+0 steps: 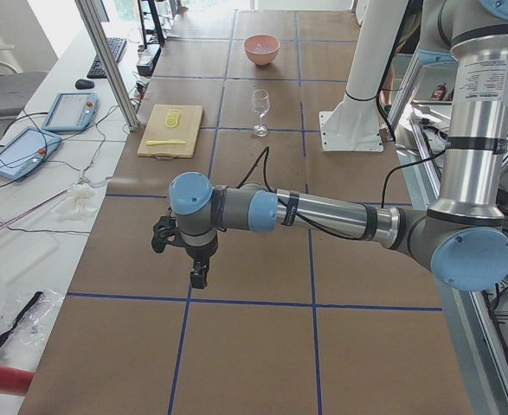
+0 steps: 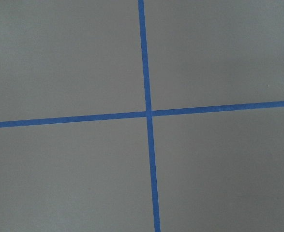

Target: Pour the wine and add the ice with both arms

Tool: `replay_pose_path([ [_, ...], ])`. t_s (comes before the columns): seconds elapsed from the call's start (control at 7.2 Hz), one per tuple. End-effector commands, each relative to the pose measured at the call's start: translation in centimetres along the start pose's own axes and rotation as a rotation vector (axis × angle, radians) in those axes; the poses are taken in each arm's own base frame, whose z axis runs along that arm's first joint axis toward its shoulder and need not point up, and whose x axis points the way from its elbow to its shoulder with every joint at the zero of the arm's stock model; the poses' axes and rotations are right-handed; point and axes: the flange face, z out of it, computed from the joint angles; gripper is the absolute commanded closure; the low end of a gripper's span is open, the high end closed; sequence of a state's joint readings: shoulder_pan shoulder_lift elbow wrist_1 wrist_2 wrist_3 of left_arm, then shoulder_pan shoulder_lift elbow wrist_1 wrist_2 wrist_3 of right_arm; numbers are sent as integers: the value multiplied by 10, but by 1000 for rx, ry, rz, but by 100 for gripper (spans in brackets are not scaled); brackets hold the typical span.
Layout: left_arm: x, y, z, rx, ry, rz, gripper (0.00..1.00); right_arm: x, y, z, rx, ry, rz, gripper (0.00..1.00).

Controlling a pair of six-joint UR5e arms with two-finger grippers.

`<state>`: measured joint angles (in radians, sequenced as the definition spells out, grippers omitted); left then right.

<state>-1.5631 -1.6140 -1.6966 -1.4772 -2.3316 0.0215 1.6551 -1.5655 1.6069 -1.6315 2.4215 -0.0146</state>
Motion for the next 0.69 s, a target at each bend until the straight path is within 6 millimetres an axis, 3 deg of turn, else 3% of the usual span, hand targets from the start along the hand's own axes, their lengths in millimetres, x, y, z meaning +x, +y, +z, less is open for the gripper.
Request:
replay_pose_path([
  [0.0, 24, -4, -26, 50, -1, 37, 0, -3, -2, -3, 6, 1, -6, 0],
  [0.28, 85, 3, -92, 182, -9, 90, 0, -3, -2, -2, 5, -4, -5, 0],
  [0.42, 130, 11, -127, 258, 8, 84, 0, -6, -5, -5, 10, -1, -10, 0],
  [0.56, 169, 23, -146, 300, 29, 117, 0, -11, -8, -9, 18, -8, -19, 0],
])
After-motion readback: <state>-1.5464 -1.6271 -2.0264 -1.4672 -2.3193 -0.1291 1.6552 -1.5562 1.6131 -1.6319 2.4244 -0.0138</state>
